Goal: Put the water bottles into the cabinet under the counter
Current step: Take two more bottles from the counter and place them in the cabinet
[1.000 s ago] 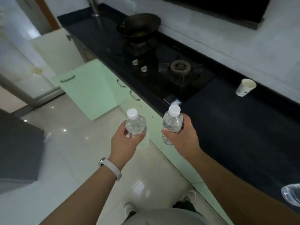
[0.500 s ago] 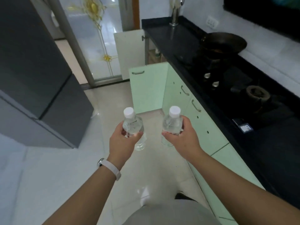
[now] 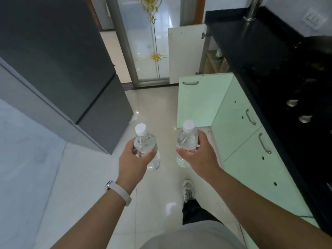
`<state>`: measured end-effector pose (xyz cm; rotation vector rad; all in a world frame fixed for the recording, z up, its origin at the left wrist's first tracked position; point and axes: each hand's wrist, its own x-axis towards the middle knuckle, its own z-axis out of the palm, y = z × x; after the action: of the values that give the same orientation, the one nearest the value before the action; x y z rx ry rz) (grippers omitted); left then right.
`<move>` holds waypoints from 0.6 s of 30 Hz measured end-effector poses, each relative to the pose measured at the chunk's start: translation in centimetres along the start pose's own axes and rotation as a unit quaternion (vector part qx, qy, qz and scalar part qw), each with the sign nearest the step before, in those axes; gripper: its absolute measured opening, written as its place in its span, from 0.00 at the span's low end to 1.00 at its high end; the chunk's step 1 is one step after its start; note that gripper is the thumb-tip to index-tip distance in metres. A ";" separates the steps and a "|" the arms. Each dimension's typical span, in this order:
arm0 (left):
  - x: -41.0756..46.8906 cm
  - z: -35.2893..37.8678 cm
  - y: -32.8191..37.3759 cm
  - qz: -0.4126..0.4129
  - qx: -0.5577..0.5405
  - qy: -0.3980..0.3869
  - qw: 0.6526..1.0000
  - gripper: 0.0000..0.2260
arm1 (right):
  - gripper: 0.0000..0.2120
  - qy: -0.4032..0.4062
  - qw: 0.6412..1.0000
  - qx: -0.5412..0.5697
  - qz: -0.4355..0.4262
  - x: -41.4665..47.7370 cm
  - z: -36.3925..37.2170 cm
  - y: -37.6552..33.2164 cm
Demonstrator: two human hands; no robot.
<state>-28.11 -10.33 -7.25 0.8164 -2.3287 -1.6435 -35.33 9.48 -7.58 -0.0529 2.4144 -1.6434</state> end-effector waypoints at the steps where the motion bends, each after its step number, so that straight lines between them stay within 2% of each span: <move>1: 1.3 0.8 0.5 -0.003 0.001 0.002 1.000 0.18 | 0.29 -0.005 1.000 -0.002 -0.001 1.7 -0.1 -0.1; 9: 11.6 6.9 5.6 -0.023 0.004 0.006 1.000 0.17 | 0.23 -0.009 1.000 -0.019 -0.014 15.4 -3.7 -1.6; 18: 18.9 8.2 9.4 -0.022 -0.019 0.034 0.999 0.18 | 0.27 -0.024 0.999 -0.008 -0.031 25.0 -4.6 -5.1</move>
<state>-50.60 -11.31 -4.91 0.9061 -2.2421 -1.6456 -61.10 7.92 -5.24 -0.1695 2.4132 -1.6288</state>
